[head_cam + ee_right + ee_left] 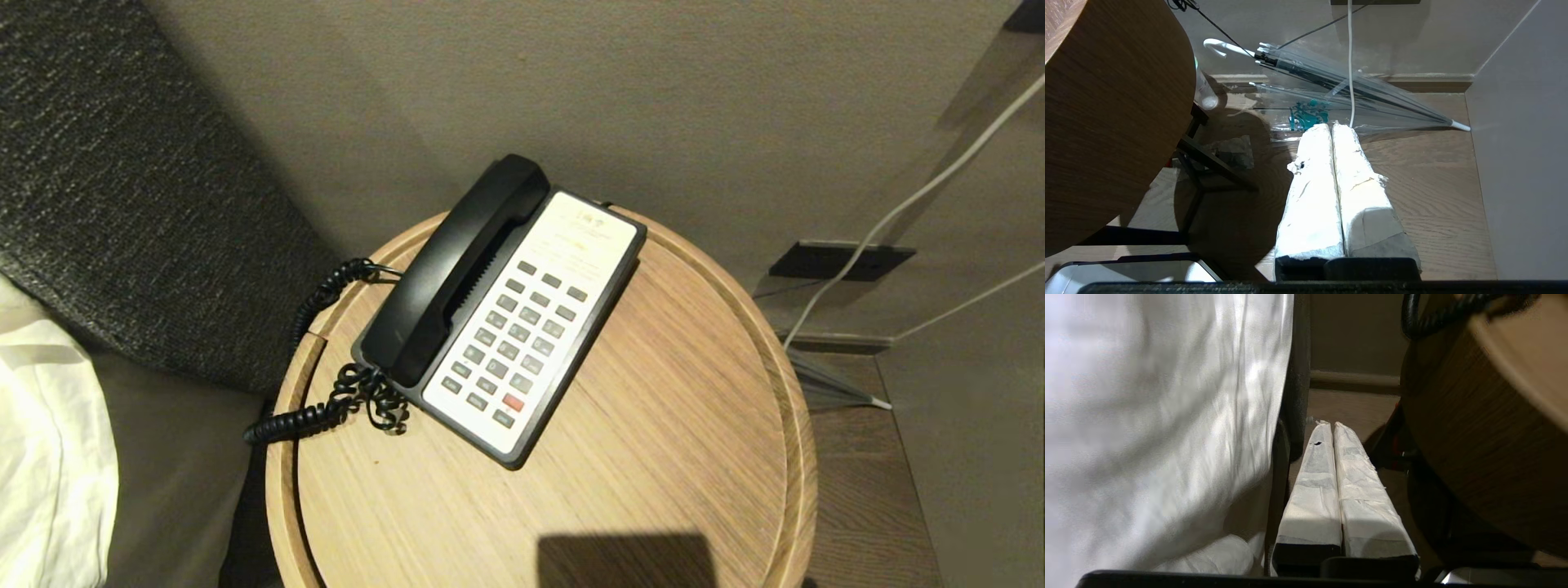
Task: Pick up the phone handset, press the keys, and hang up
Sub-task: Pick up the desk phone handset
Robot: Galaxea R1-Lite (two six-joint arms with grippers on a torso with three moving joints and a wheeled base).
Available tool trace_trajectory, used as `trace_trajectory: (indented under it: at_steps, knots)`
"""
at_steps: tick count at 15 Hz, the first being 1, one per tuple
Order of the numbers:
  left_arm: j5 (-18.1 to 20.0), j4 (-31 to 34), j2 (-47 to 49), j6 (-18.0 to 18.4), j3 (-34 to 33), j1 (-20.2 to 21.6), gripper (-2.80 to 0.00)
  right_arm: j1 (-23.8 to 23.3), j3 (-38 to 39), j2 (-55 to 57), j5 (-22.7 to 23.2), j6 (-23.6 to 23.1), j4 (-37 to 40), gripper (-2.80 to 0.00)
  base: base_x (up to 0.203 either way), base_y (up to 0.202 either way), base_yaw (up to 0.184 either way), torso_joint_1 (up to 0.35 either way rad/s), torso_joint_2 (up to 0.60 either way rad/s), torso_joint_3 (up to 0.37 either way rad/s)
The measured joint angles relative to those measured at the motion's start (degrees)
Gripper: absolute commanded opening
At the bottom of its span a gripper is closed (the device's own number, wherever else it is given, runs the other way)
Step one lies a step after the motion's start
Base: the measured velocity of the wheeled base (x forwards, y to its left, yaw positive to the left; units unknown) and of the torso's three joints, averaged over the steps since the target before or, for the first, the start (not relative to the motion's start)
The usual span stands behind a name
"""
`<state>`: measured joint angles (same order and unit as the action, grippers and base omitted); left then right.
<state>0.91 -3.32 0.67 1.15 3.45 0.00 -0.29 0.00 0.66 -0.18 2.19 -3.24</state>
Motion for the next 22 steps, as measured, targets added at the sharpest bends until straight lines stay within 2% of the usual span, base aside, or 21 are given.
trace_trajectory:
  at_steps: [2, 4, 6, 8, 10, 12, 13, 16, 22]
  knots:
    - [2.98, 3.7, 4.38, 0.47, 9.64, 0.09, -2.8, 0.02, 0.0, 0.0, 0.0, -0.02, 0.02, -2.8, 0.0, 0.0, 0.0, 0.0, 0.0, 0.0]
    - [6.09, 6.57, 14.28, 0.77, 21.75, 0.22, -2.8, 0.02, 0.0, 0.0, 0.02, -0.01, 0.02, -2.8, 0.0, 0.0, 0.0, 0.0, 0.0, 0.0]
    - [9.26, 9.02, 29.69, 1.17, 36.88, 0.11, -2.8, 0.02, 0.0, 0.0, 0.02, 0.0, 0.0, -2.8, 0.0, 0.0, 0.0, 0.0, 0.0, 0.0]
    - [10.76, 12.99, 46.15, 1.83, 55.75, -0.72, -2.8, 0.02, 0.0, -0.01, 0.0, 0.0, 0.02, -2.8, 0.0, 0.0, 0.0, 0.0, 0.0, 0.0]
    - [11.35, 19.48, 61.65, 2.37, 74.45, -3.43, -2.8, 0.01, 0.0, -0.02, 0.02, 0.0, 0.0, -2.8, 0.0, 0.0, 0.0, 0.0, 0.0, 0.0]
    - [11.27, 27.84, 75.27, 2.83, 89.26, -9.29, -2.8, 0.02, 0.0, -0.02, 0.0, 0.0, 0.02, -2.8, 0.0, 0.0, 0.0, 0.0, 0.0, 0.0]
    - [11.11, 31.48, 79.64, 3.07, 93.69, -12.5, 0.0, 0.02, 0.0, -0.02, 0.0, 0.0, 0.0, -2.8, 0.0, 0.0, 0.0, 0.0, 0.0, 0.0]
    - [10.22, 42.89, 86.65, 3.42, 99.36, -19.97, 0.0, 0.02, 0.0, -0.02, -0.01, 0.0, 0.0, -2.8, 0.0, 0.0, 0.0, 0.0, 0.0, 0.0]
    - [6.23, 44.97, 88.58, 5.17, 103.77, -28.99, 0.0, 0.02, 0.0, -0.02, 0.0, 0.0, 0.02, -2.8, 0.0, 0.0, 0.0, 0.0, 0.0, 0.0]
